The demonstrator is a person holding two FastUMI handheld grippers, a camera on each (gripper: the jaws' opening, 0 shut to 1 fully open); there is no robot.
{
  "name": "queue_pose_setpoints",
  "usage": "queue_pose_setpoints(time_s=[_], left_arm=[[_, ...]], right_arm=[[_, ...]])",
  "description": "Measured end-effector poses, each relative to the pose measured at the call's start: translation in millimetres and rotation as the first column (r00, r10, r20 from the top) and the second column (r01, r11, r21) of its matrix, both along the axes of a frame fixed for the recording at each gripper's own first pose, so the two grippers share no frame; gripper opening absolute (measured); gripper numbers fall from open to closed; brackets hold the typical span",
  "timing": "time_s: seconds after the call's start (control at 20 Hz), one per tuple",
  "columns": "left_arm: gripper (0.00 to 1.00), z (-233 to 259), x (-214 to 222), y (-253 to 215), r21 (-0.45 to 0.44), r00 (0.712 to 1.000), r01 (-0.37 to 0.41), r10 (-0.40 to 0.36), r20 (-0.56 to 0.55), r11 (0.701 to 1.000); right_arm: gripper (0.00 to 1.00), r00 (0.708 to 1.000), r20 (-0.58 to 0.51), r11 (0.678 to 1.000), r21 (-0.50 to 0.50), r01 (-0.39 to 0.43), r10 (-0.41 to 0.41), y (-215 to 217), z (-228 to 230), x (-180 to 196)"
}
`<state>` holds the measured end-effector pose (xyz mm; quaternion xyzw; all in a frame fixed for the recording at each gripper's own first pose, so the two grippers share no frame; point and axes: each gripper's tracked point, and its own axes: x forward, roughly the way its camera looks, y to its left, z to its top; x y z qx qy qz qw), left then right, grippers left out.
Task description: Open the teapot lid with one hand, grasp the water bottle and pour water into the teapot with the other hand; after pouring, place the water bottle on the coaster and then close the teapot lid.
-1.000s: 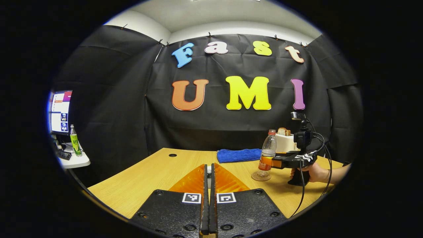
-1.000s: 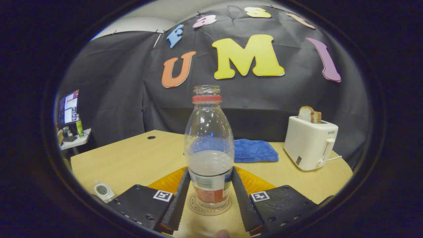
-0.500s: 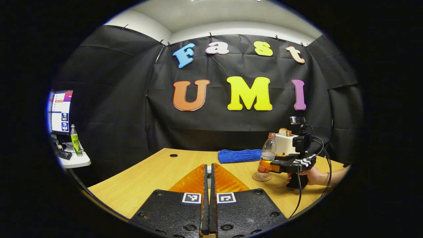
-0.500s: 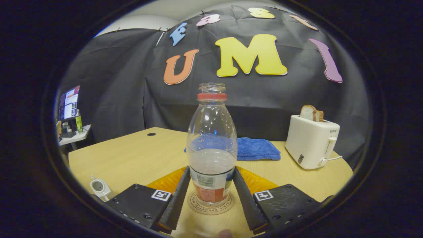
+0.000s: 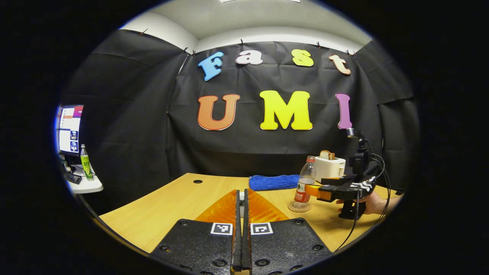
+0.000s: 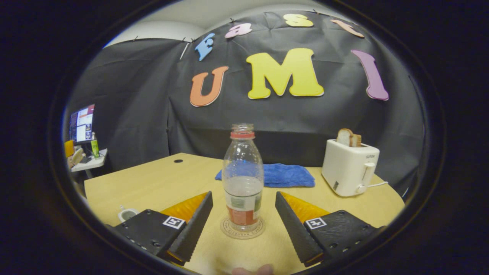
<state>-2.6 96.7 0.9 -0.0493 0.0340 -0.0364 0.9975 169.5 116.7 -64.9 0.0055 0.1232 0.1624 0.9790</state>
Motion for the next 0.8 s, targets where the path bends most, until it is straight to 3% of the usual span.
queue_pose_setpoints(time_s=[0.15,0.4,0.8], left_arm=[[0.03,-6.9,8.1,-20.8,-0.014,1.0,0.023,-0.023,0.0,1.0],[0.03,-27.8,29.8,-42.8,-0.025,0.999,0.04,-0.041,-0.019,0.999],[0.03,-86.7,41.9,-66.6,-0.014,0.988,0.059,-0.06,-0.142,0.998]], right_arm=[[0.98,0.999,0.011,0.999,-0.013,0.048,-0.048,-33.8,6.0,-31.2],[0.97,0.984,0.119,0.989,-0.049,0.139,-0.132,-84.8,31.7,-71.5],[0.95,0.967,0.171,0.975,-0.086,0.207,-0.19,-118.5,31.9,-102.9]])
